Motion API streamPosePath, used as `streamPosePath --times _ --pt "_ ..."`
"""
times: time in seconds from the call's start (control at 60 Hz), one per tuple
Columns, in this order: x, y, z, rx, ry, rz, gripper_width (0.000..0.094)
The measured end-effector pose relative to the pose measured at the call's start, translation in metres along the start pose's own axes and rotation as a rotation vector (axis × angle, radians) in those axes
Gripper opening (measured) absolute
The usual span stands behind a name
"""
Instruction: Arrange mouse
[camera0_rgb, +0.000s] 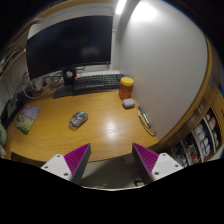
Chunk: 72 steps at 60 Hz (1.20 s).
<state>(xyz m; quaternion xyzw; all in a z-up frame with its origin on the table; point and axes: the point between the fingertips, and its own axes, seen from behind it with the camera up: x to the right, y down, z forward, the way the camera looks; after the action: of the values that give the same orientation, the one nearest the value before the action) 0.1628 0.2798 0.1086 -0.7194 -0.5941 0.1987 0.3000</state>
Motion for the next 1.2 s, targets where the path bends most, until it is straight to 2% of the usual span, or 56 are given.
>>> streamPosePath --times 0.65,0.783,1.033,1.2 --pt "-0.122 0.006 0.015 0.005 -0.162 -0.162 0.0866" --pt "-0.141 -0.002 0.02 0.033 -0.179 -0.165 0.0863" --pt "-0.154 -0.019 0.061 0.158 -0.161 -0.097 0.0863" --pt "-0.163 -0.023 0.097 0.183 -0.156 -0.095 0.0859"
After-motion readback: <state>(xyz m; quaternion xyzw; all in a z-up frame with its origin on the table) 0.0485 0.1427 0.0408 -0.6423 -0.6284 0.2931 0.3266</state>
